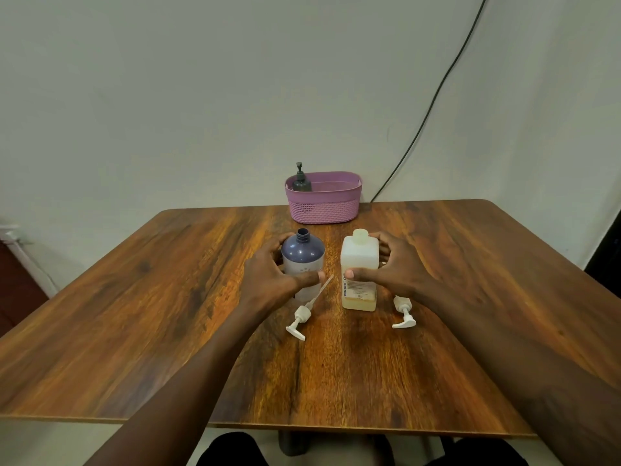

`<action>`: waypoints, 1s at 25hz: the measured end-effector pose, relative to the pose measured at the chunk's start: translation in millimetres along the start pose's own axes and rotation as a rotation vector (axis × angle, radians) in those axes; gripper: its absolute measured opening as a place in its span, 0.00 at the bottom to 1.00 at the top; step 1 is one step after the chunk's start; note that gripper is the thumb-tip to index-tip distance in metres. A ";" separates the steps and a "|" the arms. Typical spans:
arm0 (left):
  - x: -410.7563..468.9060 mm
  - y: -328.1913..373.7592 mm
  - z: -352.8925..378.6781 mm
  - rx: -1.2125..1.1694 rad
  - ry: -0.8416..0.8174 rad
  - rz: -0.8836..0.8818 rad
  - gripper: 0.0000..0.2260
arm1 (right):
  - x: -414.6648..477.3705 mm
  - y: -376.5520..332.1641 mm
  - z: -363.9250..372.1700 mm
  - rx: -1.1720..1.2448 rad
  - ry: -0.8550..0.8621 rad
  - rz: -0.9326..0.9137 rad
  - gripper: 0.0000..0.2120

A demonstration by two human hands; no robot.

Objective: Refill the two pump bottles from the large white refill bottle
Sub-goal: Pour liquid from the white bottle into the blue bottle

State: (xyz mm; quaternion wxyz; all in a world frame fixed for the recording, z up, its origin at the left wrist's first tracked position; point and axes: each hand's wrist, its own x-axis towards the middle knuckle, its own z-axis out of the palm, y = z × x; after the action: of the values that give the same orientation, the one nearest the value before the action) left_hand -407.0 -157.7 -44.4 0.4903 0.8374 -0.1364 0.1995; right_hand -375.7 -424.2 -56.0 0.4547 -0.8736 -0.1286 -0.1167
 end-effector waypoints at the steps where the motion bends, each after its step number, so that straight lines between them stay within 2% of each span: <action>1: -0.8 1.4 -0.6 0.003 0.004 0.008 0.38 | 0.3 -4.5 0.8 -0.008 0.061 -0.013 0.43; 4: -5.4 6.5 -3.8 0.028 0.021 0.049 0.37 | 5.0 -26.7 -3.7 -0.068 0.220 -0.065 0.42; 7: -8.6 11.9 -2.4 0.034 0.044 0.089 0.36 | 7.5 -47.5 -14.9 -0.221 0.254 -0.213 0.44; 10: -10.1 17.2 1.4 0.044 0.053 0.123 0.35 | 6.0 -64.0 -24.9 -0.396 0.299 -0.398 0.40; 16: -13.2 25.4 3.9 0.045 0.071 0.139 0.33 | 3.3 -74.2 -28.1 -0.615 0.417 -0.581 0.35; 25: -14.0 25.9 1.2 0.049 0.077 0.164 0.34 | 7.1 -75.9 -29.6 -0.741 0.406 -0.578 0.37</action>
State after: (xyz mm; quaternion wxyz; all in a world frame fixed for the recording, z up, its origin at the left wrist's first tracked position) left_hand -430.1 -170.8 -31.6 0.4566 0.8269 -0.1805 0.2742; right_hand -396.7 -405.7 20.9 0.0794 -0.8645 -0.2241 -0.4428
